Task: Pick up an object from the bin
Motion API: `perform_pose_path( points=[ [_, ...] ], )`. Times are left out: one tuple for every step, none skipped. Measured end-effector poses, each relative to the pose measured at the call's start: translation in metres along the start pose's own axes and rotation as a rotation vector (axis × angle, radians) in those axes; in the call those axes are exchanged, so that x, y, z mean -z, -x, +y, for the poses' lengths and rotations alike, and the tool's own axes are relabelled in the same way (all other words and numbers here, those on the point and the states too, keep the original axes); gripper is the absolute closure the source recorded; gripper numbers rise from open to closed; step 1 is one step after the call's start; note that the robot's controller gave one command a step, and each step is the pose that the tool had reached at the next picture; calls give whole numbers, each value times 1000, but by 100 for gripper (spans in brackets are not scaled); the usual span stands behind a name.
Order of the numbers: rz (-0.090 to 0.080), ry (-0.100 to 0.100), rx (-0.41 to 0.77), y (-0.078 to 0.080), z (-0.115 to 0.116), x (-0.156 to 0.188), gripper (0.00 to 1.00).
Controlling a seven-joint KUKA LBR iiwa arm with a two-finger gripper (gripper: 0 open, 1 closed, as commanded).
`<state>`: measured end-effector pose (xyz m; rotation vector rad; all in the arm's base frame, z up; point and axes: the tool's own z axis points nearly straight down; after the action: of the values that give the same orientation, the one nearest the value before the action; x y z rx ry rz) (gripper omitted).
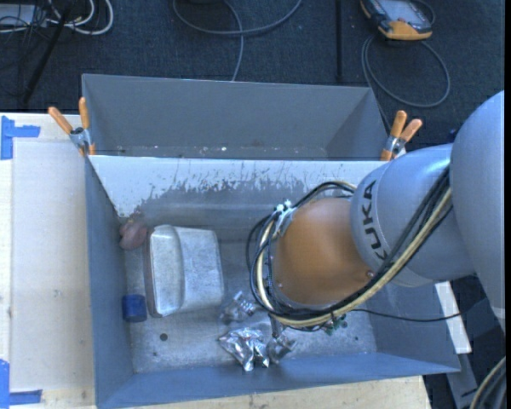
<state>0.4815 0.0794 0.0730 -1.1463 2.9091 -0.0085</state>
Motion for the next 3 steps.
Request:
perform_pose_path(
  points=[
    [5,7,0,0,3,-1,100],
    [4,7,185,9,-18,162,100],
    [18,17,49,12,-6,55,100]
  ],
)
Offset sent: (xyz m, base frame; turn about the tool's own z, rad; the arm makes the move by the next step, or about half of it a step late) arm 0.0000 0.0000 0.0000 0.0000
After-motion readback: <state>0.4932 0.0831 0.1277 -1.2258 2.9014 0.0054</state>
